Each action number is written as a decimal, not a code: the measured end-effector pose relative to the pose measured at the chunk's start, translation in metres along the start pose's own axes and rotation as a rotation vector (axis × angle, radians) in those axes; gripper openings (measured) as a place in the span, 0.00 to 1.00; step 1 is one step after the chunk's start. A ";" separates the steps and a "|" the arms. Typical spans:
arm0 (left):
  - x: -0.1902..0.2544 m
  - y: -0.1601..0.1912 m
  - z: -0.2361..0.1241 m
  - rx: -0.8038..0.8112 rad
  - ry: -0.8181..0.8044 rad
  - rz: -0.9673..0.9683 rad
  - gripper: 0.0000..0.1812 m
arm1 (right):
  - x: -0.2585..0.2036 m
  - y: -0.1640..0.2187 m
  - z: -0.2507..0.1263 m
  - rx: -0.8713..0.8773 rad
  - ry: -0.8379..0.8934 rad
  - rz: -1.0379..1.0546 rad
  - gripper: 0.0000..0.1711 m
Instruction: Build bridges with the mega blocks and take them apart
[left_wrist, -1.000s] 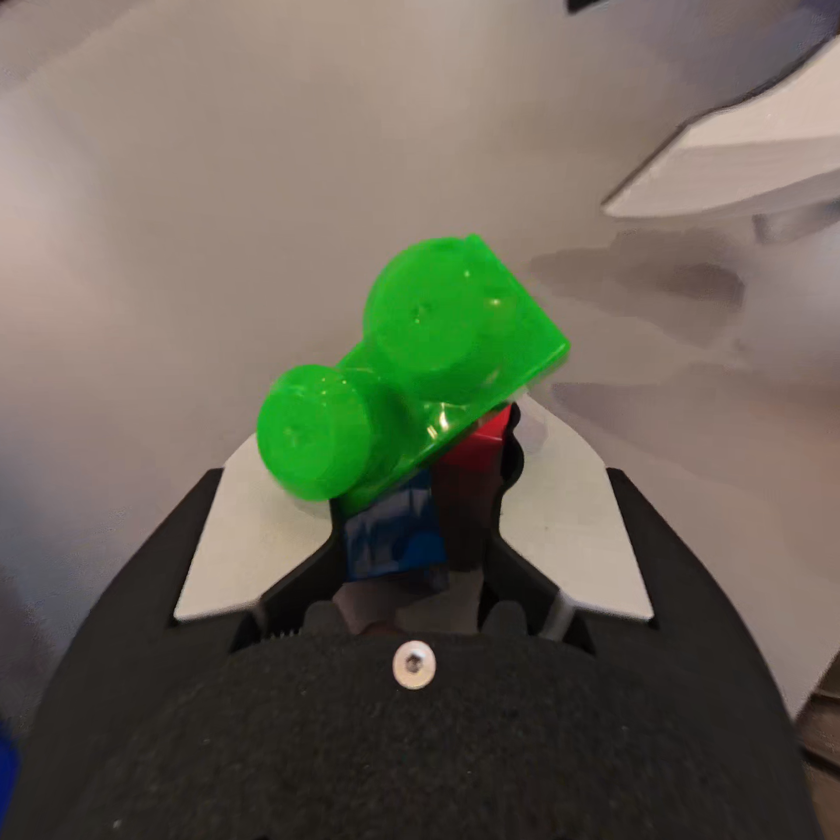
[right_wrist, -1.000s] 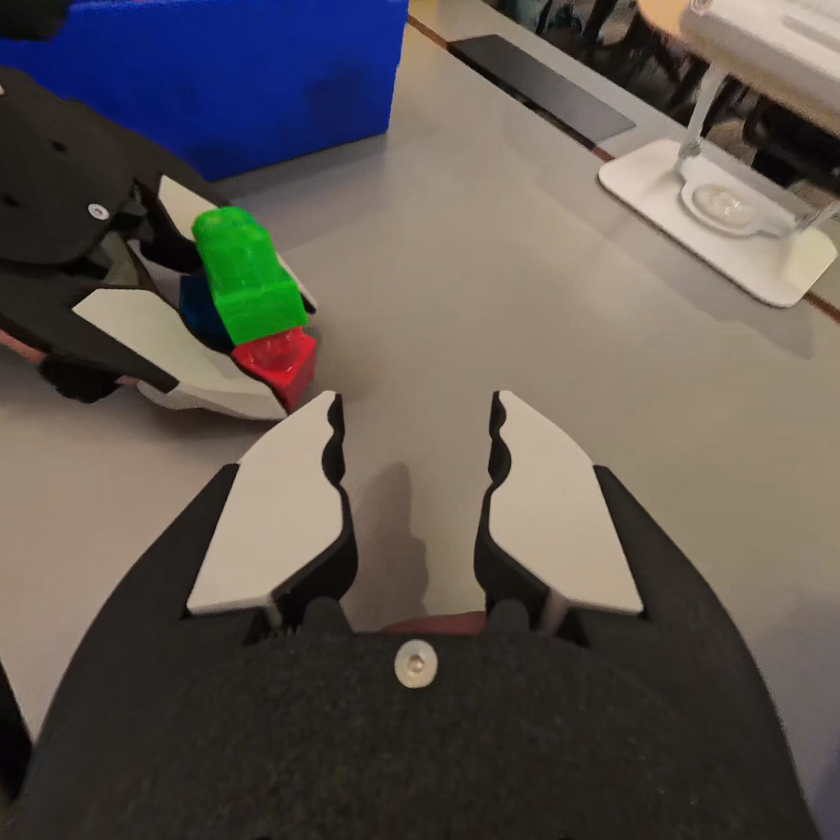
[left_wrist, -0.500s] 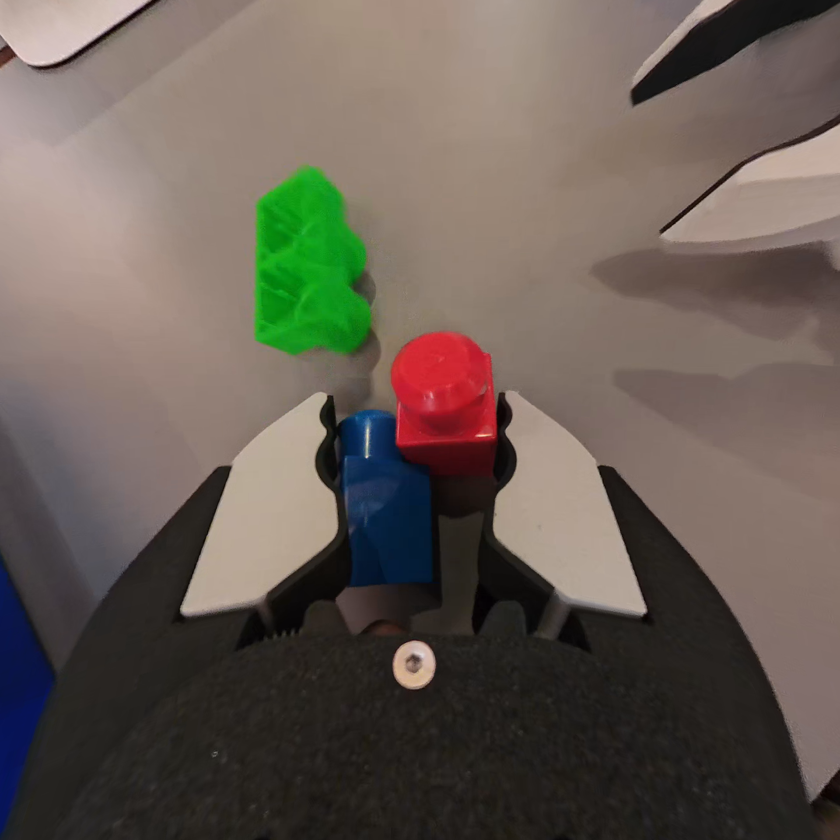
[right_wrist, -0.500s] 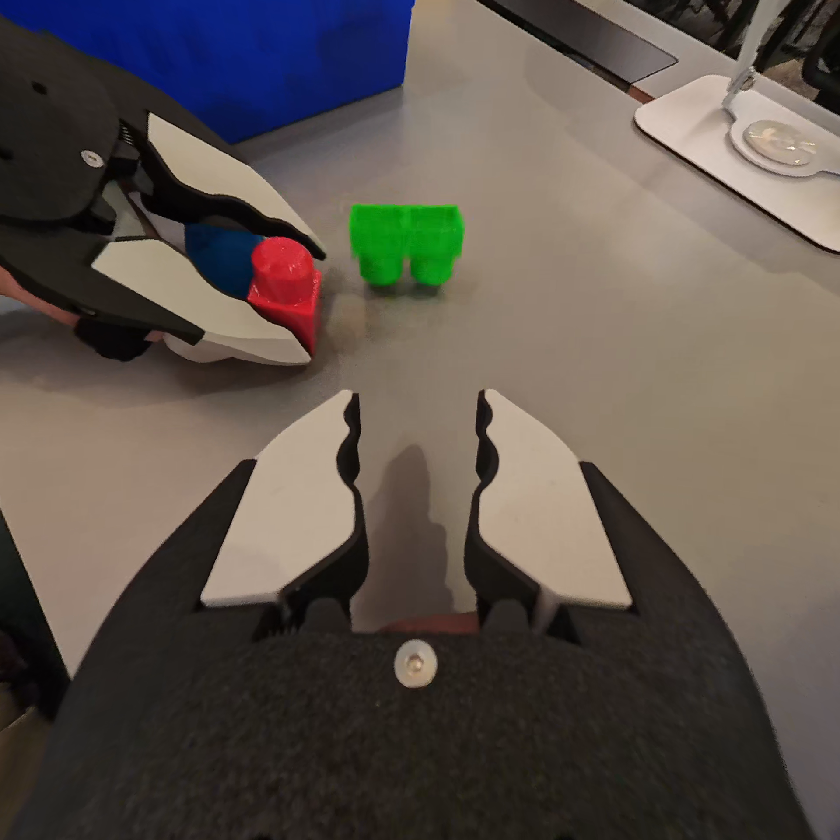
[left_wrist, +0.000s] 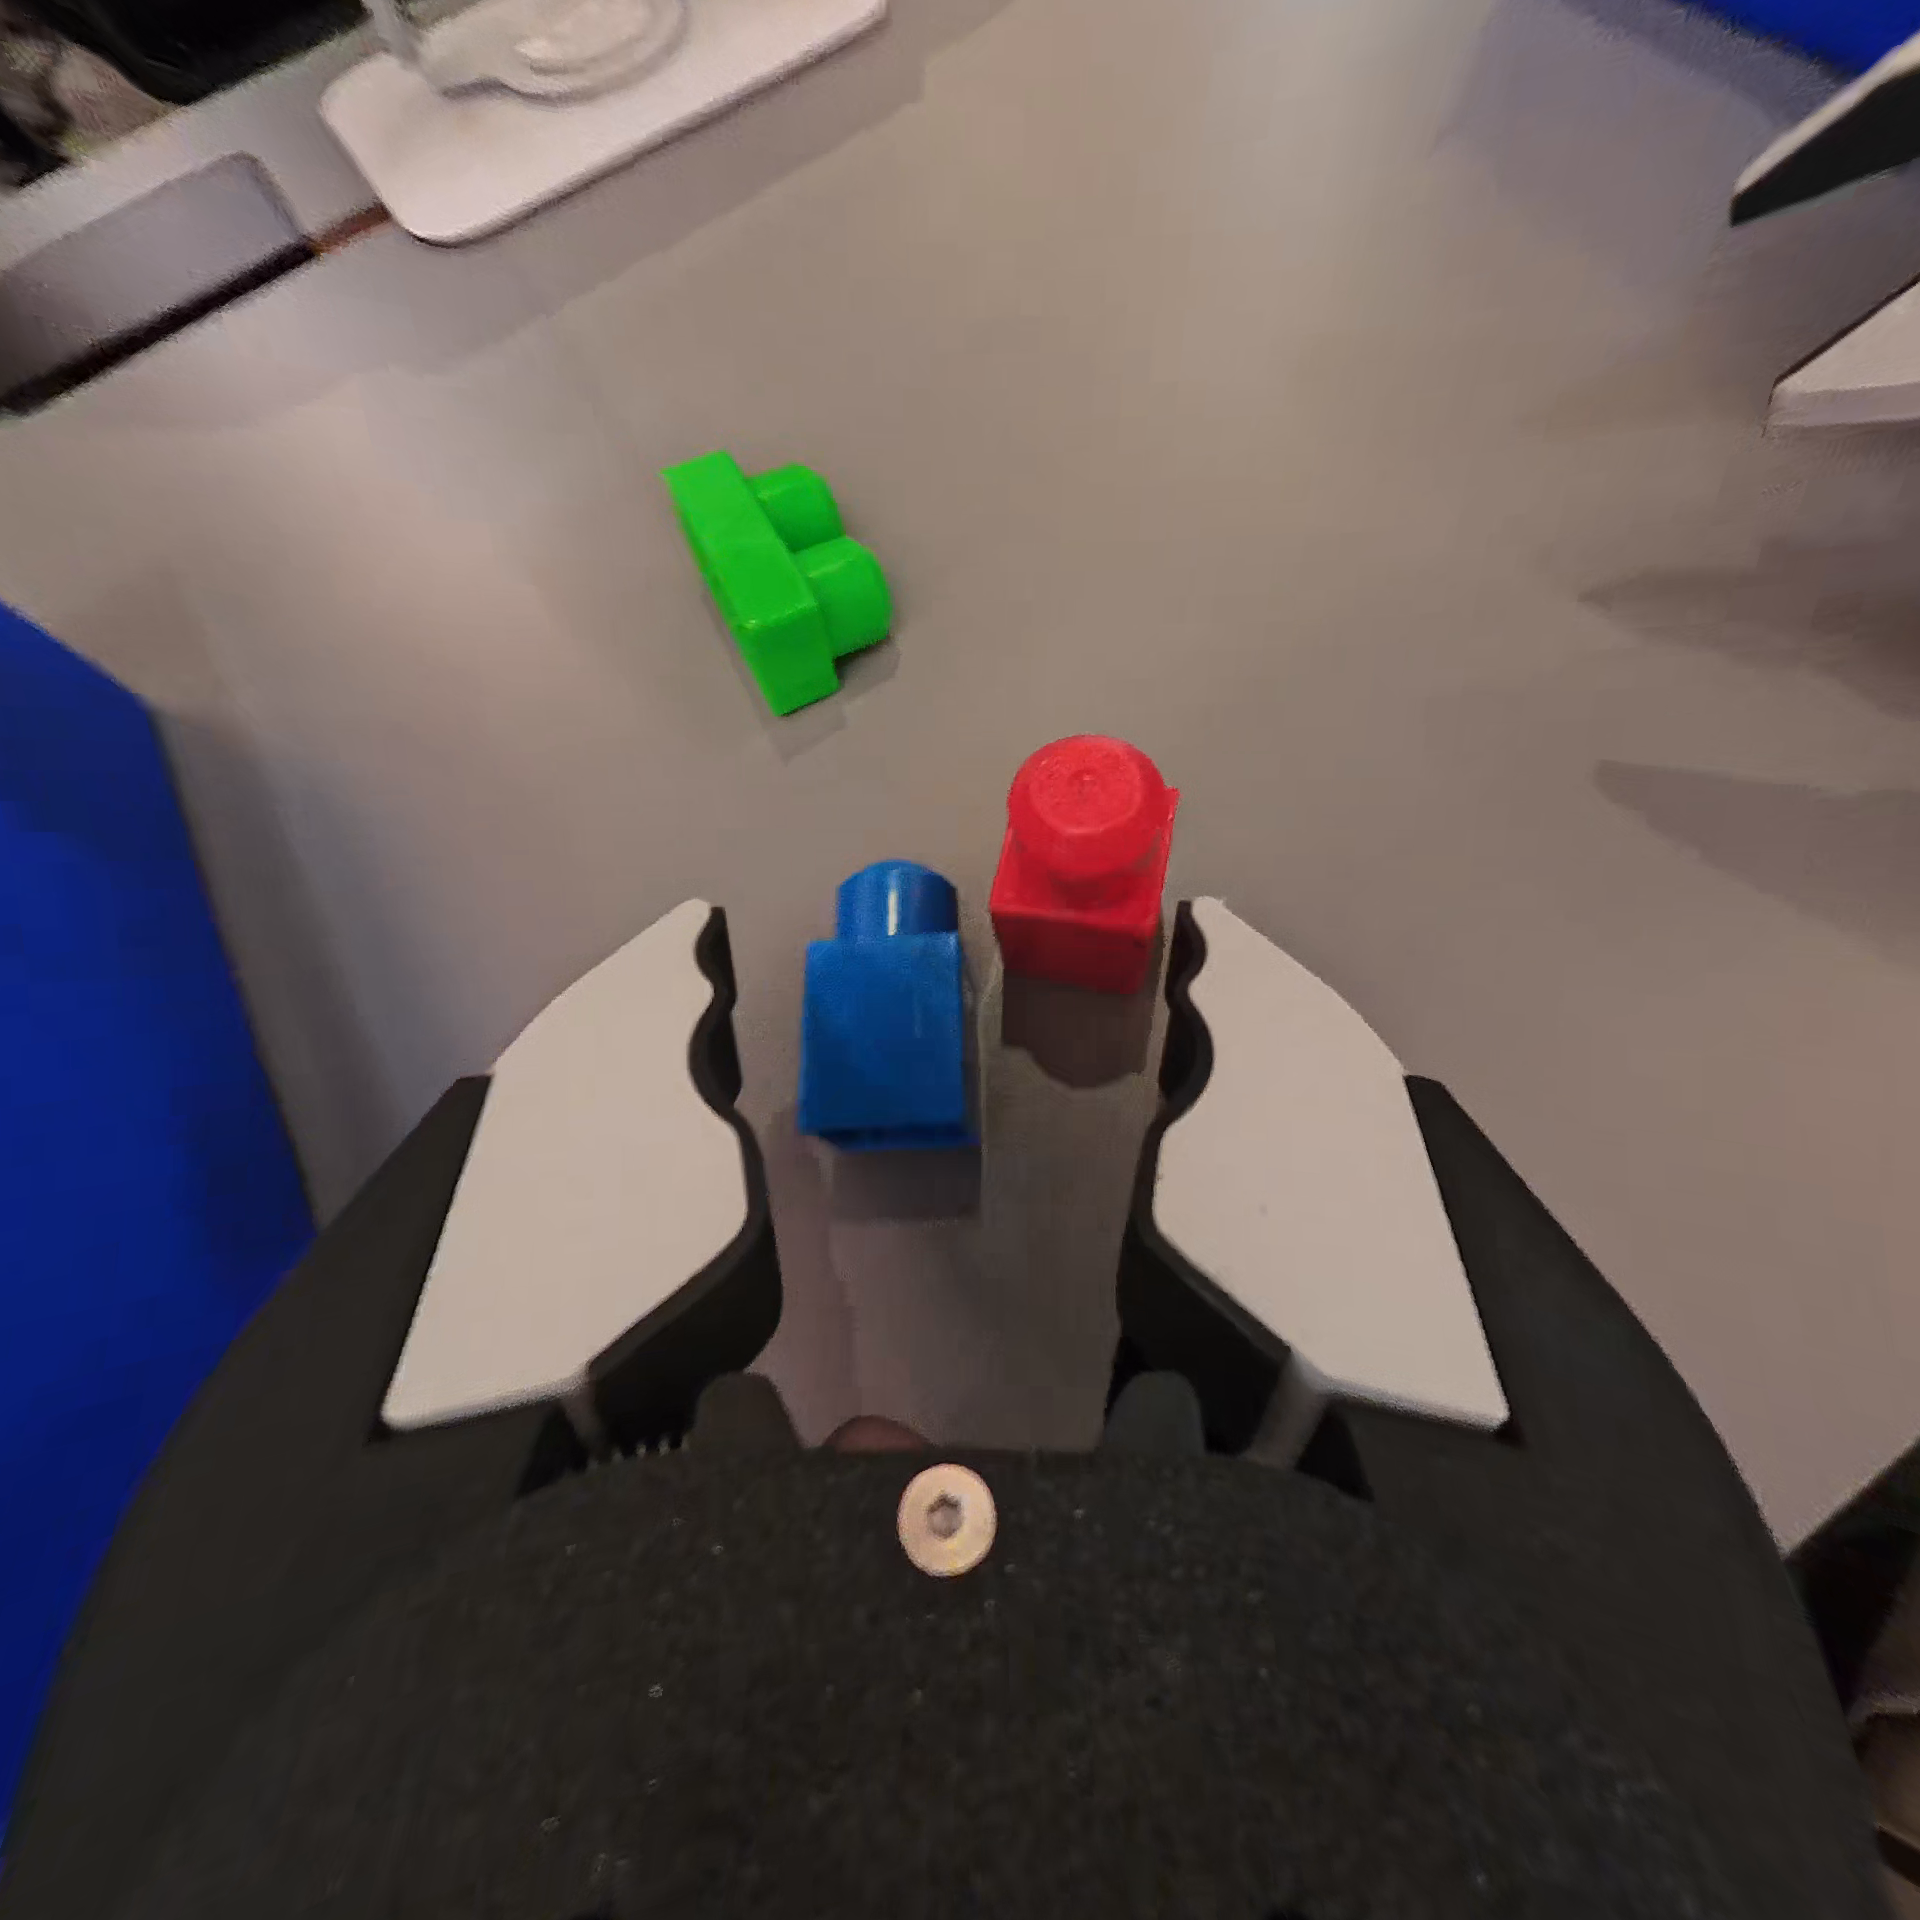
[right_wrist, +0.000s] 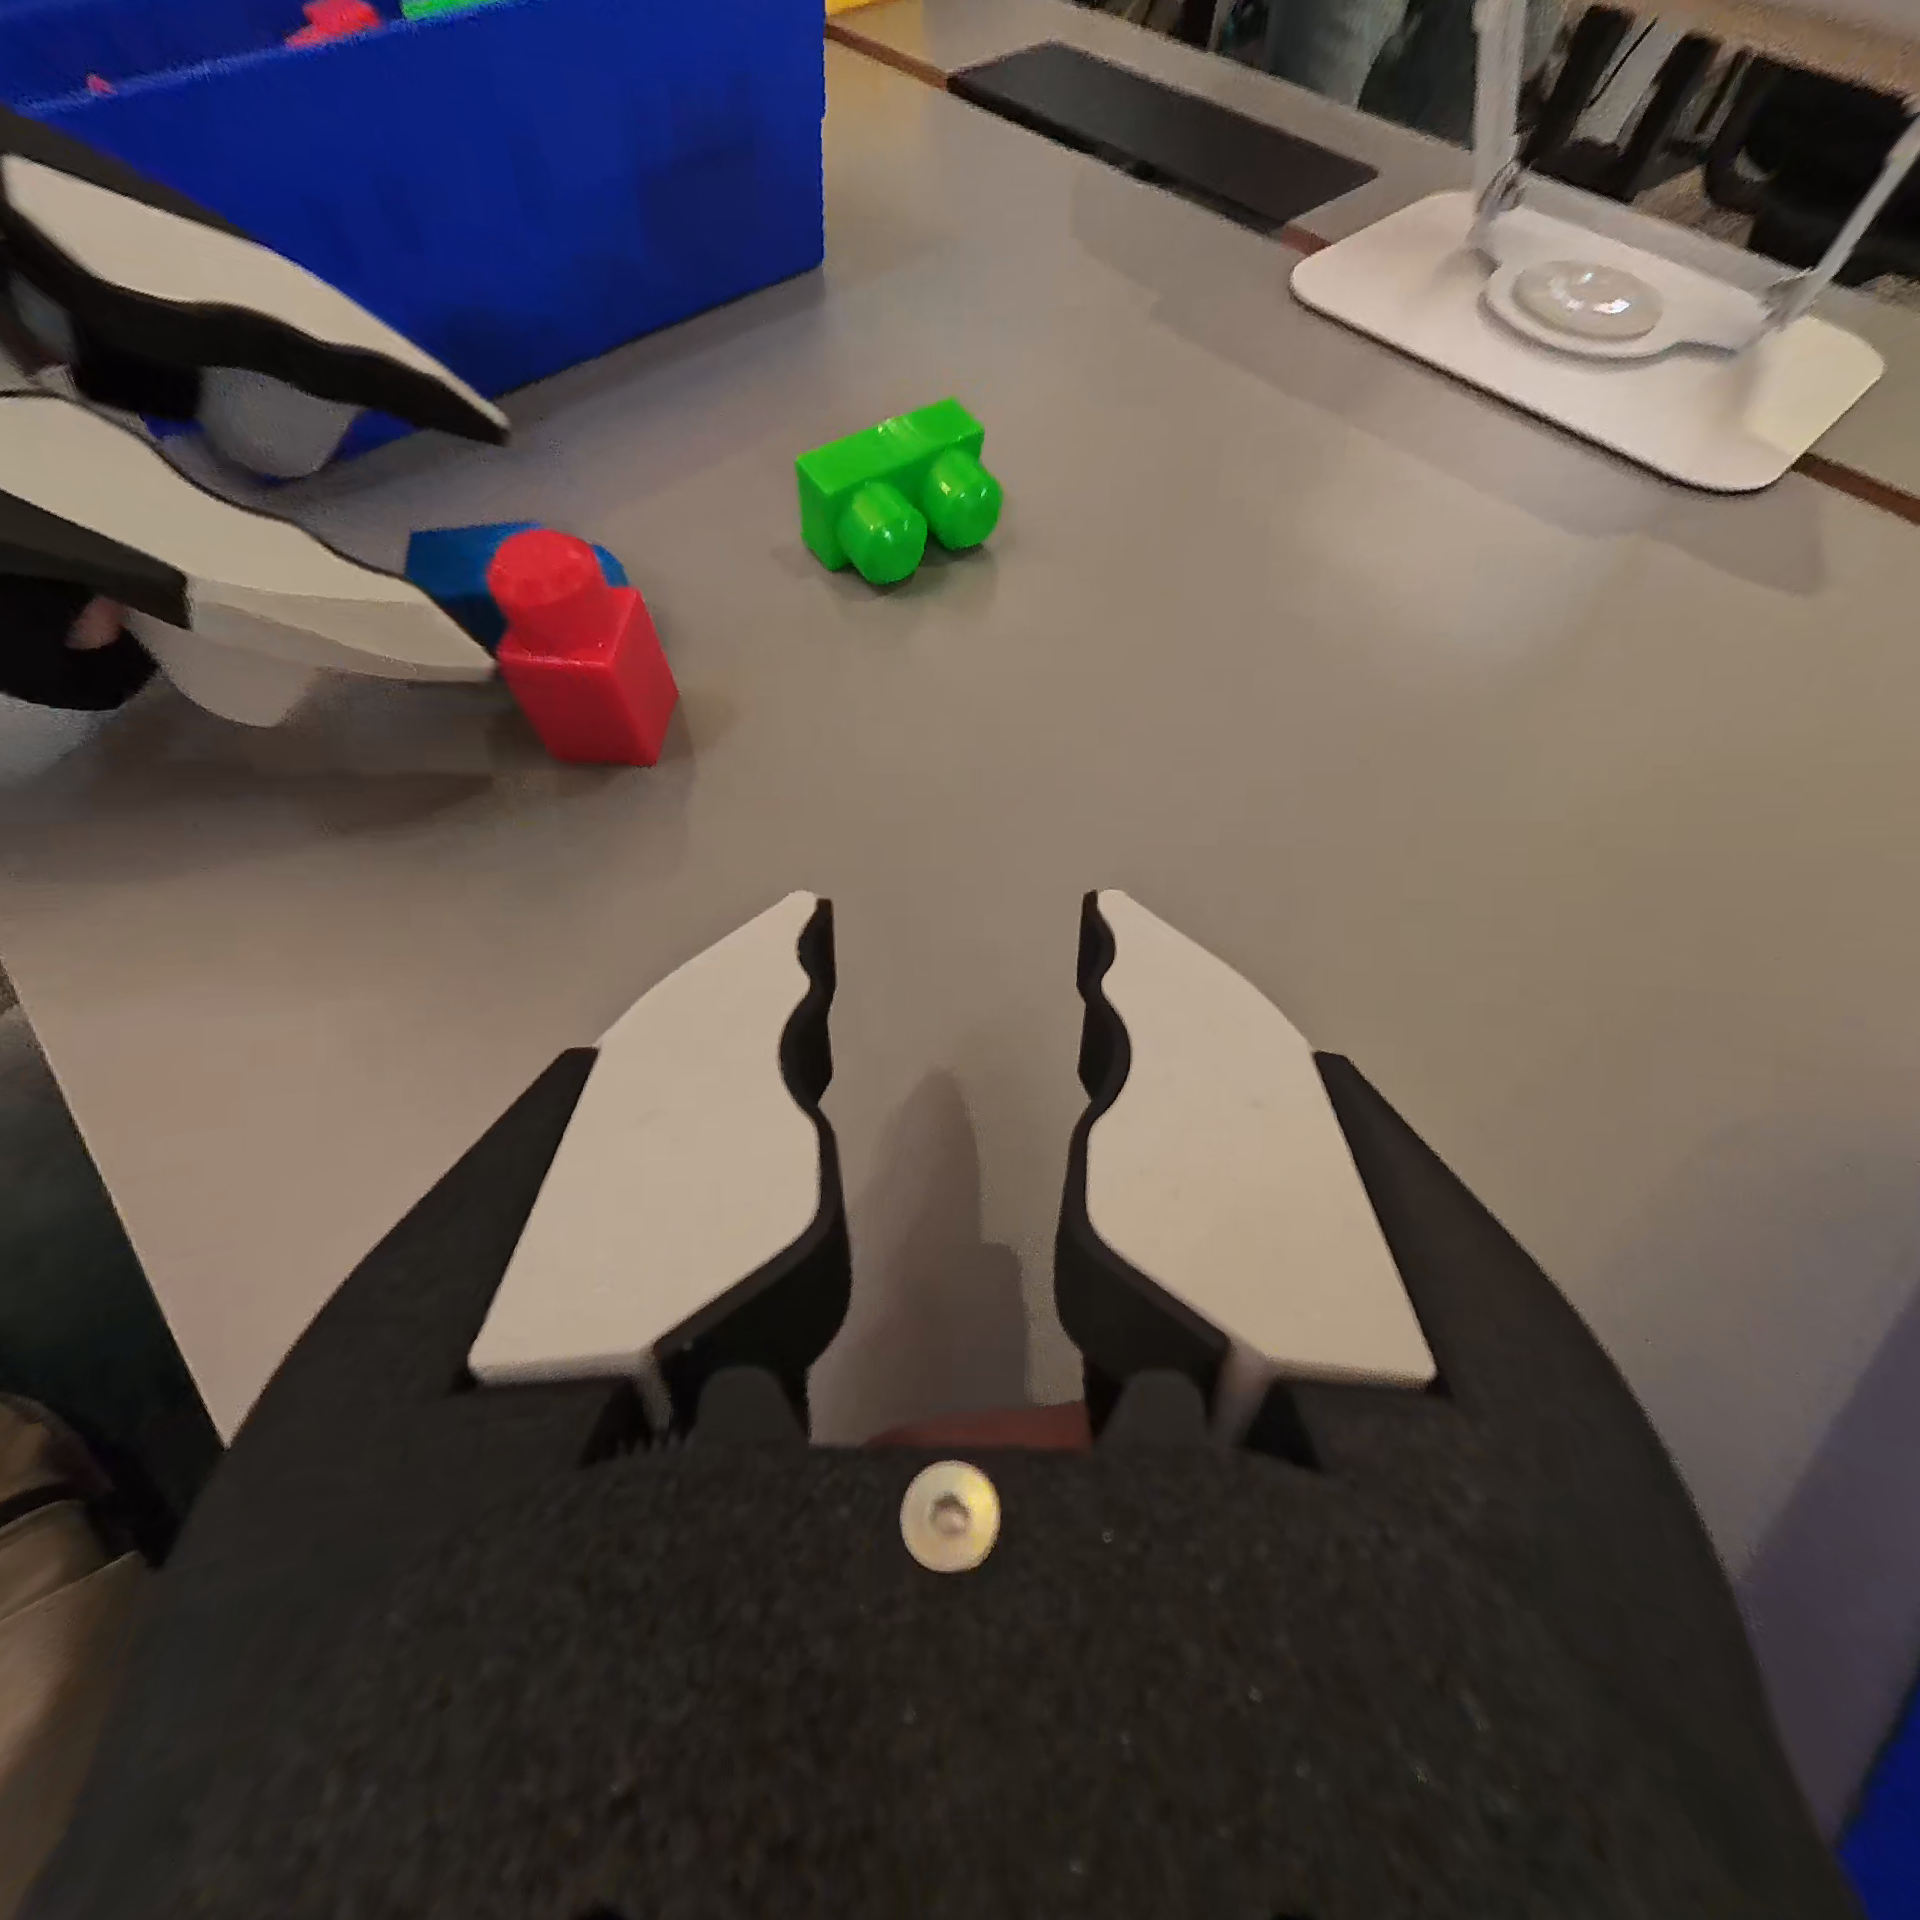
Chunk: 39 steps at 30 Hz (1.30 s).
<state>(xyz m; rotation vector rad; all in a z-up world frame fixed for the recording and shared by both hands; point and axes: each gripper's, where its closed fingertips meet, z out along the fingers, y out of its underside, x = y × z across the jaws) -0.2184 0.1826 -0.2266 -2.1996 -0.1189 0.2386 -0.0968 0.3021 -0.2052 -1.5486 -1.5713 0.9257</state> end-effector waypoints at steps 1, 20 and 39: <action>-0.005 0.000 -0.008 0.038 -0.026 -0.016 0.43 | 0.000 -0.002 -0.002 0.014 -0.007 0.014 0.25; -0.025 0.014 -0.046 0.206 -0.126 -0.182 0.37 | -0.017 -0.045 0.172 -0.284 -0.114 0.105 0.42; -0.019 0.012 -0.061 0.224 -0.038 -0.267 0.34 | -0.013 -0.039 0.211 -0.358 0.030 0.072 0.31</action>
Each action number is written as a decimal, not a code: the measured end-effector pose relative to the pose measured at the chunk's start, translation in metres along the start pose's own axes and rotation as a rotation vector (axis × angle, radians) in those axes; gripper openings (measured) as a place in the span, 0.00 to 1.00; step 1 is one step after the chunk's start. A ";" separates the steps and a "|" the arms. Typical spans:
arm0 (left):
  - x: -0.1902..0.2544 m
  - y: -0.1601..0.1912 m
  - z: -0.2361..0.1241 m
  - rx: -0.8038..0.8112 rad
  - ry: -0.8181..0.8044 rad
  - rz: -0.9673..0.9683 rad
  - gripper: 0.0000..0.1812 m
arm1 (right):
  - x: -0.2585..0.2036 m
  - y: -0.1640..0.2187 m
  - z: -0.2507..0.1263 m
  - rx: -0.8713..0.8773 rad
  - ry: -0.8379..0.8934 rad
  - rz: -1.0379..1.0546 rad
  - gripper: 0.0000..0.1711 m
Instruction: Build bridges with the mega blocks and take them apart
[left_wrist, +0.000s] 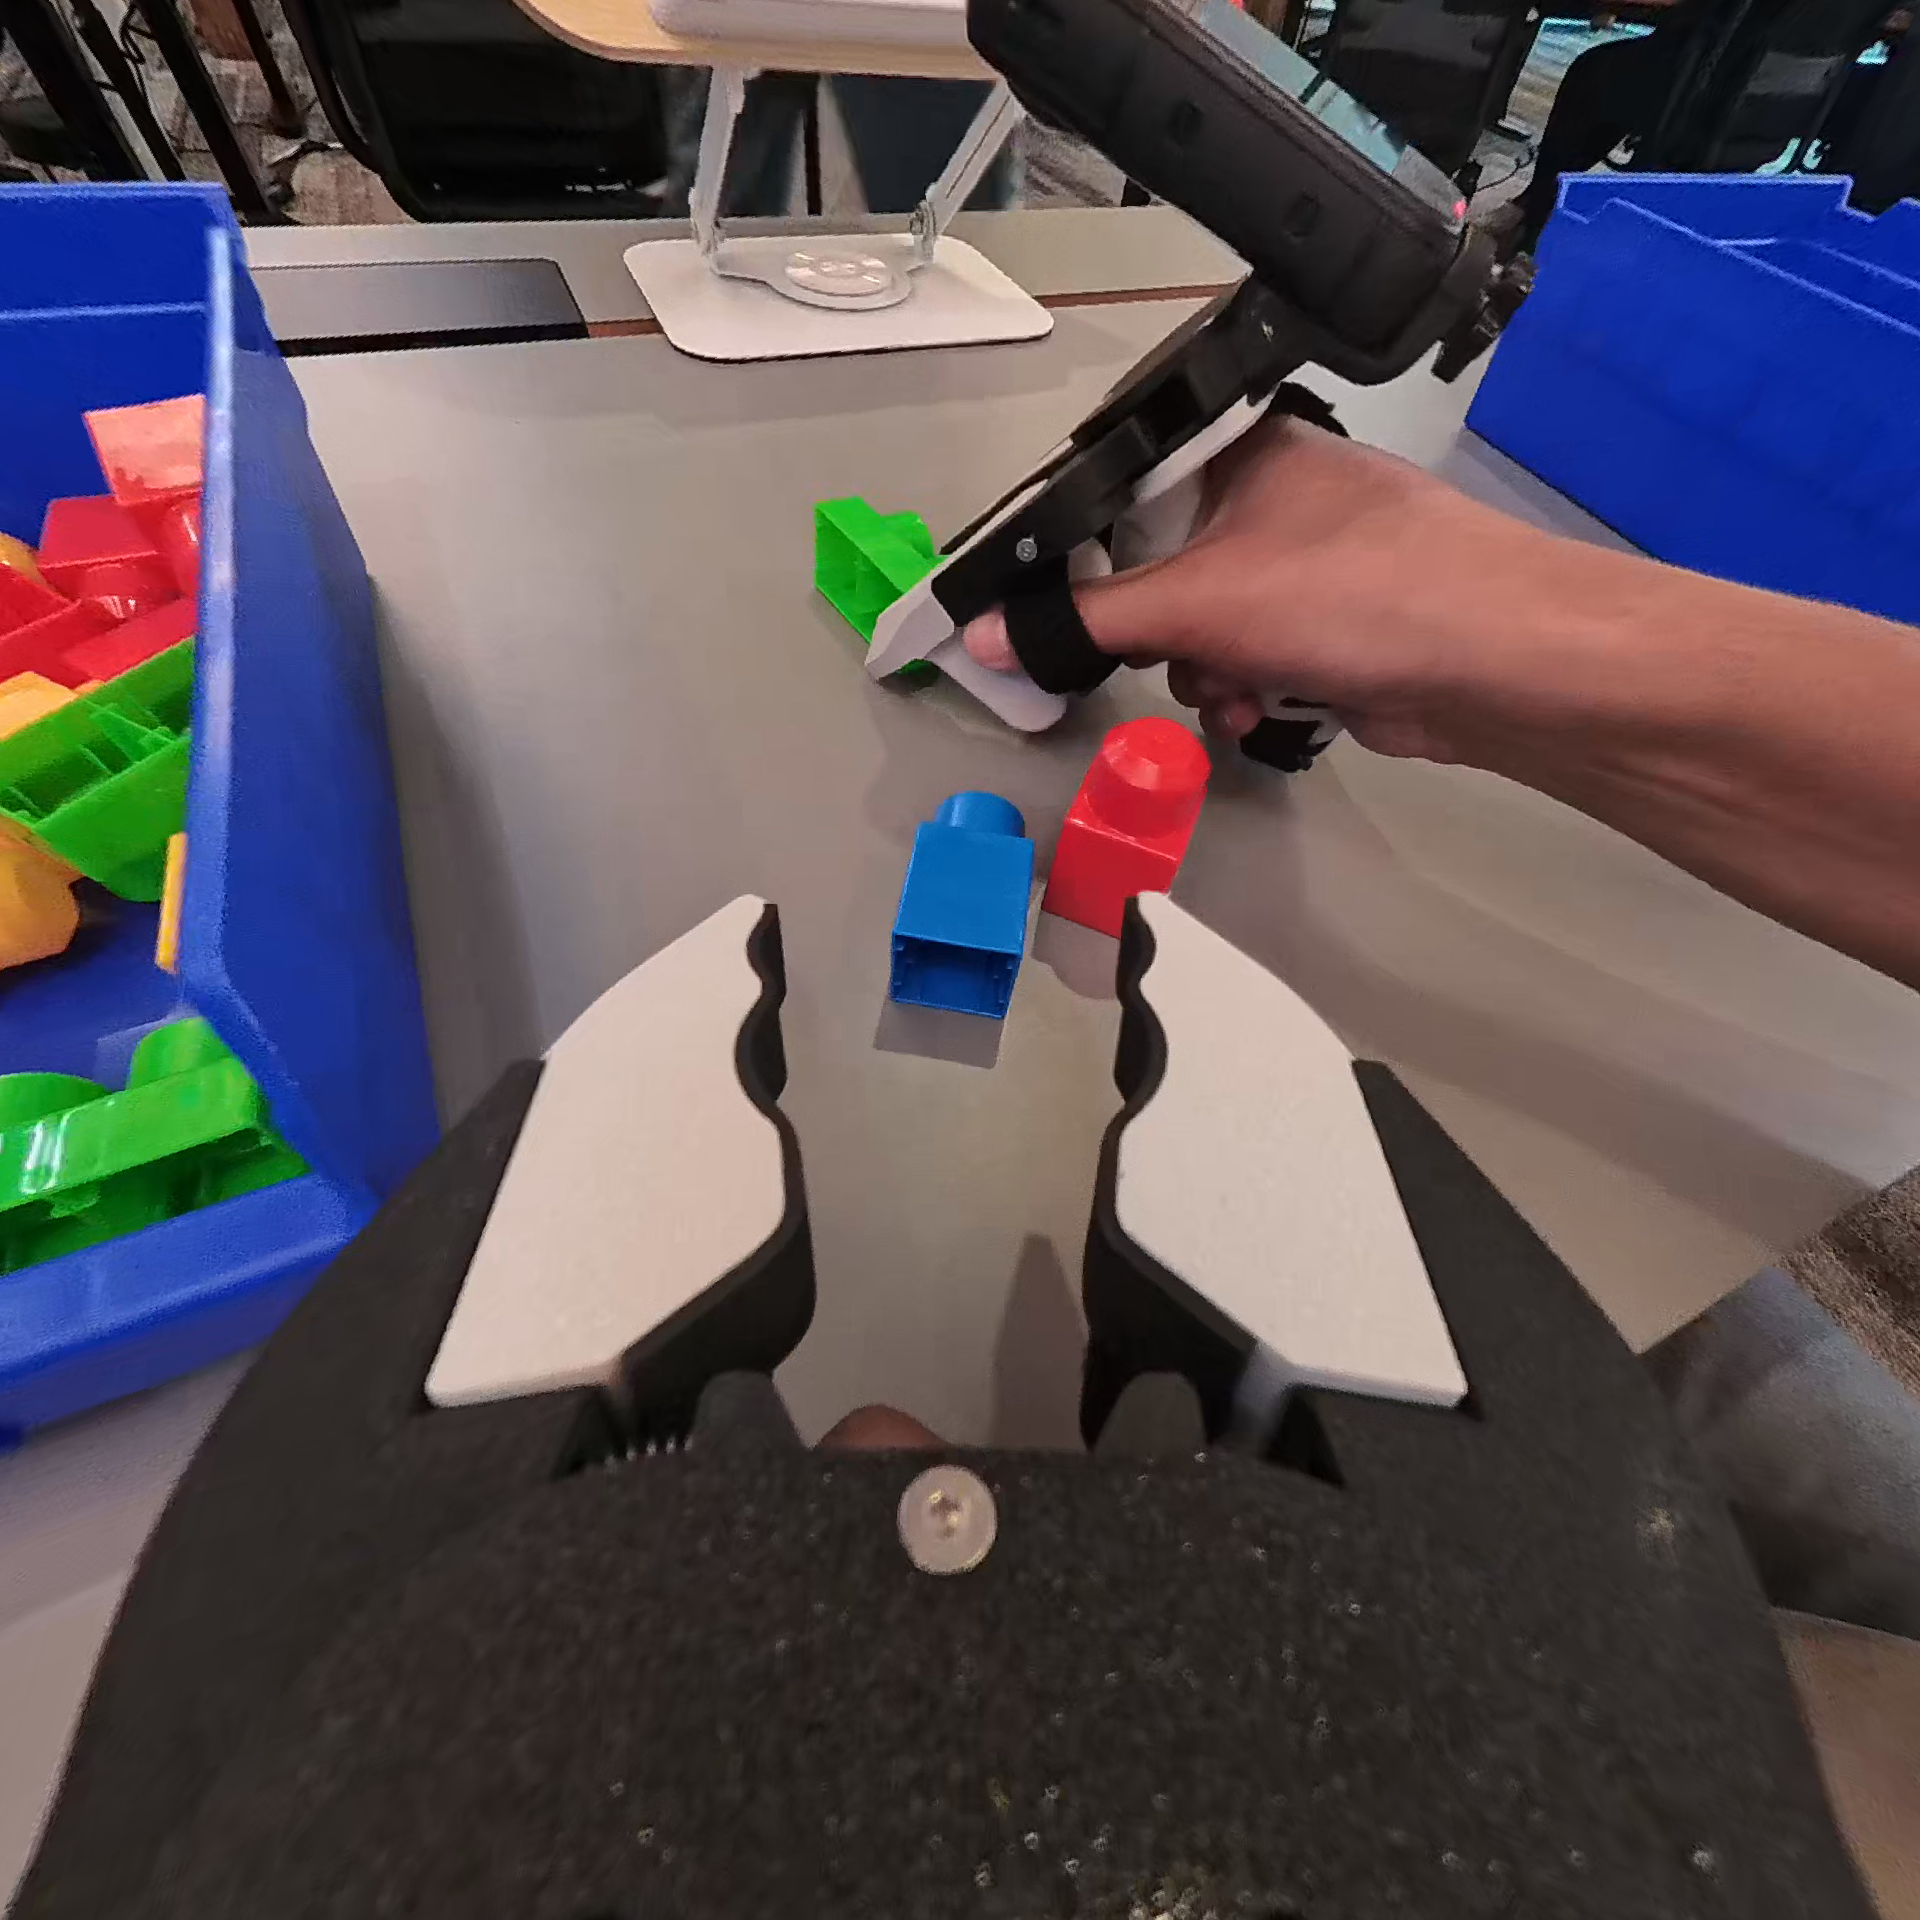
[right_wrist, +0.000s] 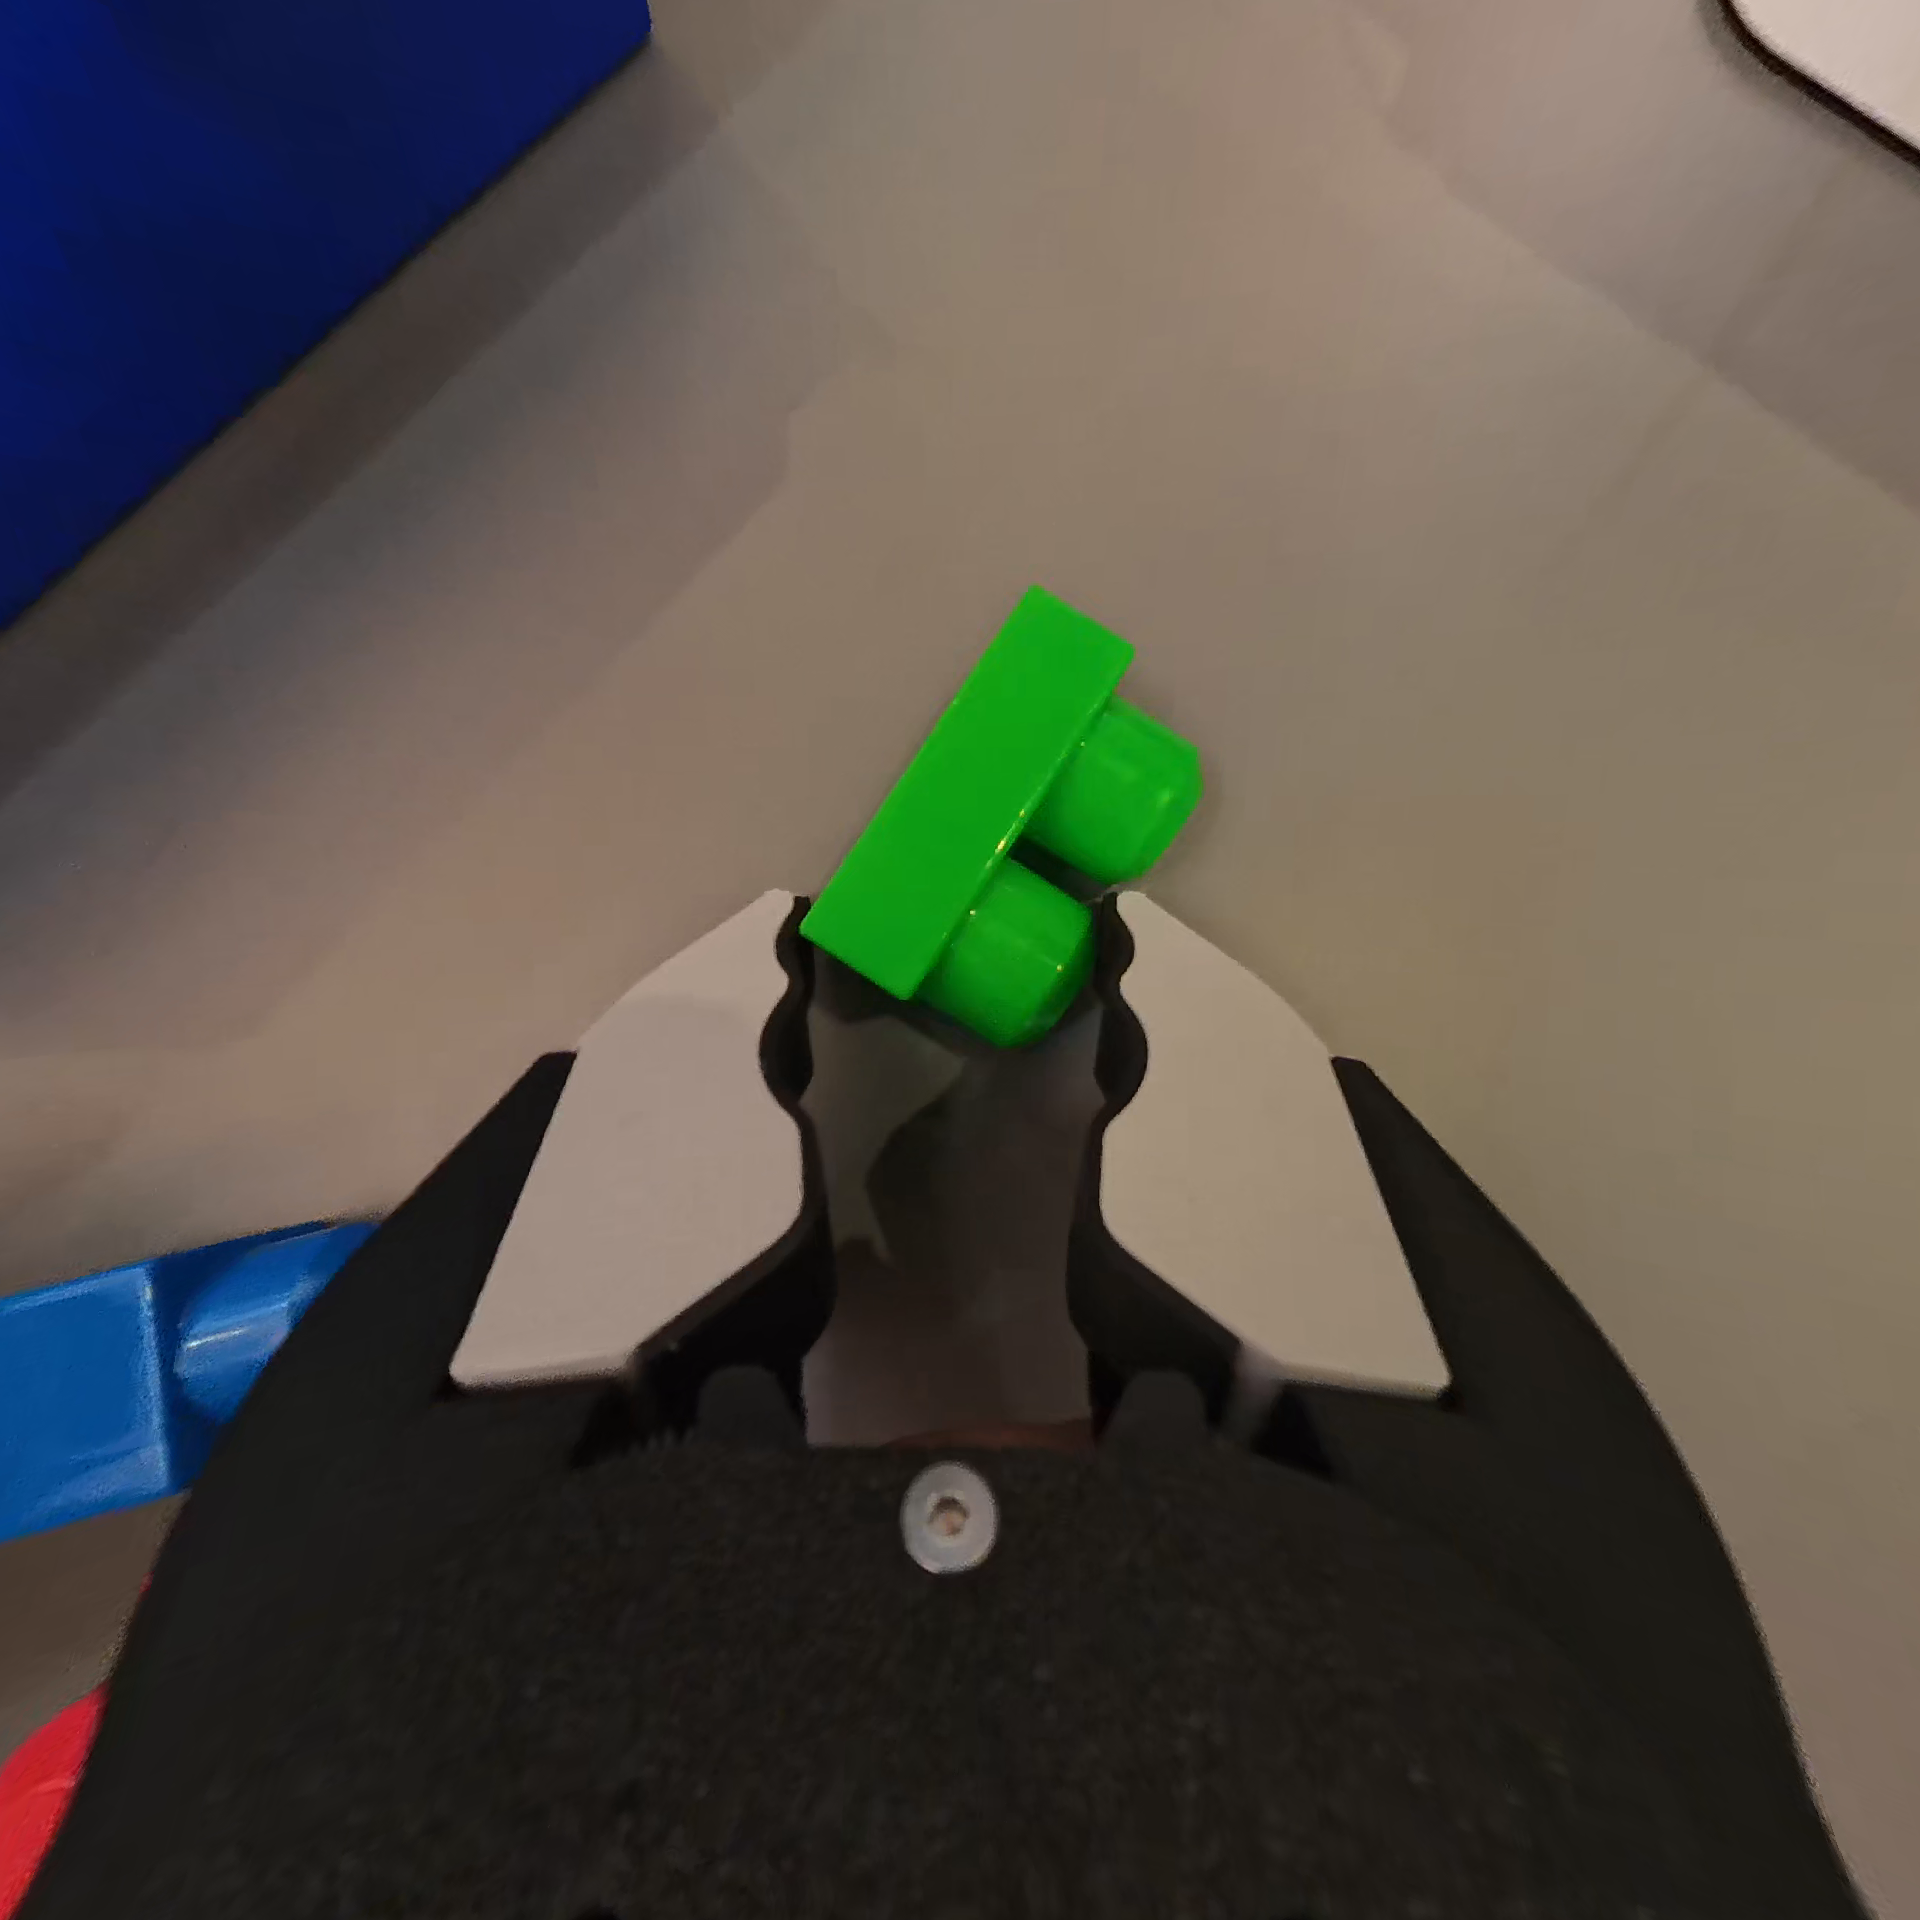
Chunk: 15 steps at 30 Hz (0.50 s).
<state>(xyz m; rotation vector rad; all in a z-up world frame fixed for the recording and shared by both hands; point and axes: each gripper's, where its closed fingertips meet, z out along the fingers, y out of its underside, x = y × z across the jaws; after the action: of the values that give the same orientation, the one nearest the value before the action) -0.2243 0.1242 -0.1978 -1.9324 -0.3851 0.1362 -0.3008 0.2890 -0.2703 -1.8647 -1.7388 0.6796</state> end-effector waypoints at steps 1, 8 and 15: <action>-0.001 -0.001 -0.001 0.003 -0.003 0.000 0.34 | 0.002 0.000 0.000 -0.002 0.000 -0.015 0.31; -0.005 -0.003 -0.003 -0.010 -0.009 0.020 0.32 | 0.029 0.010 -0.048 -0.024 0.120 -0.381 0.30; -0.004 0.003 0.002 -0.057 -0.011 0.035 0.32 | 0.075 0.068 -0.138 -0.233 0.324 -1.006 0.30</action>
<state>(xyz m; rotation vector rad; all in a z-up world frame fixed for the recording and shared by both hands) -0.2278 0.1232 -0.2017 -1.9957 -0.3664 0.1607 -0.1542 0.3563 -0.2130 -0.8970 -2.2325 -0.2104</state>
